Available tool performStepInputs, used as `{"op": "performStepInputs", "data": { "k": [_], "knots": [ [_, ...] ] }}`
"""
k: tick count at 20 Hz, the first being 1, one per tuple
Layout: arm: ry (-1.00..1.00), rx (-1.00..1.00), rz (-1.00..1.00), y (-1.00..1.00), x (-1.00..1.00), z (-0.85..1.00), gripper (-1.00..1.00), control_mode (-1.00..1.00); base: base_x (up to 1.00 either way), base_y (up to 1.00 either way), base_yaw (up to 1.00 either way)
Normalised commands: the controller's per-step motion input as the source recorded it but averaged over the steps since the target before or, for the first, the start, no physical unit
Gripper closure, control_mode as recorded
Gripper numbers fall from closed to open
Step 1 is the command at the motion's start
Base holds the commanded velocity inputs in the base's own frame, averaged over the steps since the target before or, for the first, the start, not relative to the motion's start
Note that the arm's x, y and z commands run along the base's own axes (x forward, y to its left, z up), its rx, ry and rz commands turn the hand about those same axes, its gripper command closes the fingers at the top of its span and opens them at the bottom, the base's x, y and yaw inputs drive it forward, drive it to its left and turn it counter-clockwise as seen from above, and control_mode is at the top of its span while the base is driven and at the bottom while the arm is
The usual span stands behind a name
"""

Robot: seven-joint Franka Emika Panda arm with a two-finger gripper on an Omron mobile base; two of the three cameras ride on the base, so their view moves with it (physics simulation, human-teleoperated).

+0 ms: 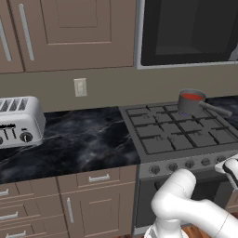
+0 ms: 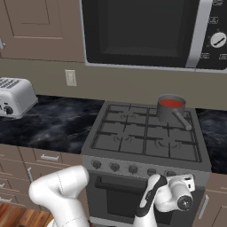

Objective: Wait until the marinara sauce is simmered to a deep red color and then turn off the stove.

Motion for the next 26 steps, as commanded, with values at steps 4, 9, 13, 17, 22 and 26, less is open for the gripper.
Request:
{"op": "performStepInputs", "data": {
  "k": [4,9,13,17,22,26],
  "knots": [
    [0.0,0.1,-0.13,0.0,0.0,-0.15,1.0,-1.0,0.0,0.0,0.0],
    [0.0,0.13,-0.15,0.0,0.0,-0.12,1.0,-1.0,0.0,0.0,0.0],
    [0.0,0.14,-0.16,0.0,0.0,-0.11,1.0,-1.0,0.0,0.0,0.0],
    [0.0,0.13,-0.17,0.0,-0.01,-0.16,1.0,-1.0,0.0,0.0,0.0],
    [0.0,0.09,-0.21,0.06,0.0,-0.24,1.0,-1.0,0.0,0.0,0.0],
    [0.0,0.1,-0.22,0.02,0.0,-0.18,1.0,-1.0,0.0,0.0,0.0]
  ]
}}
